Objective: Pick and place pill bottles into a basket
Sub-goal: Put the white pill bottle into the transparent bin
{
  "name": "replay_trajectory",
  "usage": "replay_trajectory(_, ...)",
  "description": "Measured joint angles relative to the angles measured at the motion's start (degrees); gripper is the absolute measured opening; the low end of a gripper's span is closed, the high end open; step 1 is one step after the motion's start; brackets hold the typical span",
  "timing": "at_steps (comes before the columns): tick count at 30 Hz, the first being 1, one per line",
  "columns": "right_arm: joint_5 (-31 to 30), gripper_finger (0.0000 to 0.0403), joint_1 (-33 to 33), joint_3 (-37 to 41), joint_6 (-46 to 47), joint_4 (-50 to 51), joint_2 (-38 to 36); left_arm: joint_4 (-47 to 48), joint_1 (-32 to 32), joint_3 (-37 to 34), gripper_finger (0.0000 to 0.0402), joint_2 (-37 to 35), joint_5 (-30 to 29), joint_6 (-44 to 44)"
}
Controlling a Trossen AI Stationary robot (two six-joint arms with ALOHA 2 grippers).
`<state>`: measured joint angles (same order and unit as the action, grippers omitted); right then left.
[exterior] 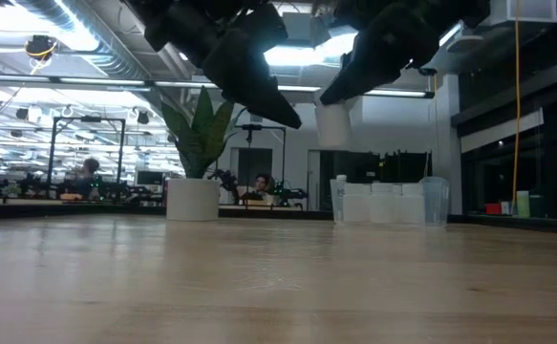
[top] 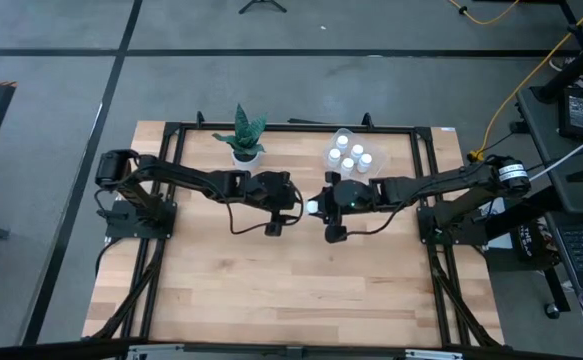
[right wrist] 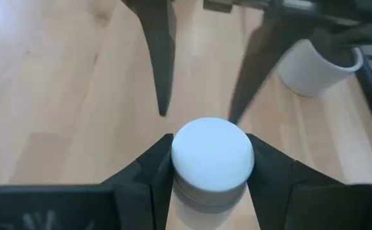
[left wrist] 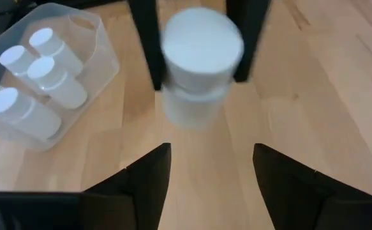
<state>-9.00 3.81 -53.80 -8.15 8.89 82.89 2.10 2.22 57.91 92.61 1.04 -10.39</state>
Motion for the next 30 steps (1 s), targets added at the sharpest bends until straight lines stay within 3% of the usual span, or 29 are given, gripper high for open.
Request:
replay_trajectory(8,-2.1,0.0155,-2.9,0.2,-0.7,2.6,-0.2,-1.5,0.7,-2.5,0.0131,-0.4,0.0,-5.1)
replay_trajectory(16,-2.1,0.0155,-4.5,5.3,3.4,-6.3,-0.3,-5.5,1.4,-7.1,0.0012,-0.3,0.7,-2.1)
replay_trajectory(21,-4.9,0.0155,-4.5,6.2,5.4,-8.2,-0.3,-12.1,0.9,-8.0,0.0002,-0.3,3.9,-1.5)
replay_trajectory(30,-7.8,0.0155,-5.1,6.2,7.7,-8.6,-0.3,-13.1,-0.3,-8.0,0.0002,-4.0,7.4,-6.8)
